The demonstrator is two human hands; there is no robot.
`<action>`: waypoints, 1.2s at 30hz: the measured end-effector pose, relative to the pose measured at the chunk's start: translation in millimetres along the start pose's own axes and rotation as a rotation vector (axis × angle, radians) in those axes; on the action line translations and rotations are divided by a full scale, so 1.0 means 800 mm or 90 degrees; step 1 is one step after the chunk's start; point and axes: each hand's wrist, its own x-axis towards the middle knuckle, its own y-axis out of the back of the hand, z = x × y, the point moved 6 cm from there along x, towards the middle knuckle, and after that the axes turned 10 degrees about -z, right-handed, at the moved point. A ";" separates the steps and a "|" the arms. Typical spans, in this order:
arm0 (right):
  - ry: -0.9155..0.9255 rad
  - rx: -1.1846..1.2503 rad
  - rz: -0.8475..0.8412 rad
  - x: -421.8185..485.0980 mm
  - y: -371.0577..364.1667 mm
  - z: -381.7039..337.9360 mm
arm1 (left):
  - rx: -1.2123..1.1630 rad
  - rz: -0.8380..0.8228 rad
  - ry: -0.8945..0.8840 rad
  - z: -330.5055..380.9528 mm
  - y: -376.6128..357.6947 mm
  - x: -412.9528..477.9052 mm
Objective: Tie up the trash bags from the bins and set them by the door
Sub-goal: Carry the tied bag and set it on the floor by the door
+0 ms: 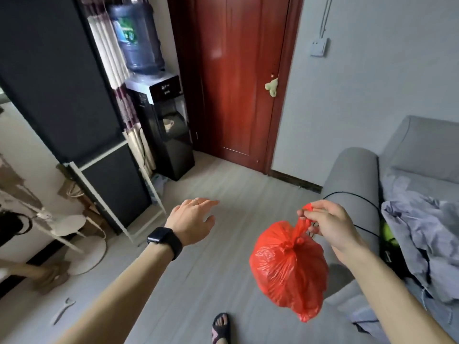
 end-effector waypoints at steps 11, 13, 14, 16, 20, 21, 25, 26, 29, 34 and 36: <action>-0.045 0.086 0.184 0.271 0.090 -0.058 | 0.023 -0.099 -0.148 0.045 0.077 0.394; -0.055 0.102 0.196 0.327 0.110 -0.052 | 0.027 -0.111 -0.170 0.072 0.076 0.463; -0.060 0.109 0.194 0.355 0.118 -0.050 | 0.033 -0.118 -0.176 0.085 0.075 0.495; -0.066 0.123 0.193 0.411 0.135 -0.049 | 0.034 -0.129 -0.191 0.111 0.073 0.552; -0.105 0.143 0.196 0.520 0.176 -0.045 | 0.028 -0.163 -0.189 0.152 0.073 0.665; -0.105 0.151 0.194 0.557 0.192 -0.046 | 0.031 -0.163 -0.189 0.163 0.076 0.704; -0.176 0.148 0.190 0.633 0.221 -0.030 | 0.008 -0.180 -0.177 0.177 0.079 0.781; -0.188 0.152 0.194 0.655 0.231 -0.024 | 0.000 -0.183 -0.174 0.178 0.078 0.803; -0.220 0.146 0.201 0.725 0.264 -0.018 | -0.002 -0.193 -0.152 0.178 0.074 0.888; -0.285 0.156 0.246 0.835 0.313 0.007 | 0.008 -0.190 -0.164 0.194 0.064 1.028; -0.318 0.131 0.262 0.877 0.331 0.021 | 0.024 -0.177 -0.187 0.206 0.066 1.084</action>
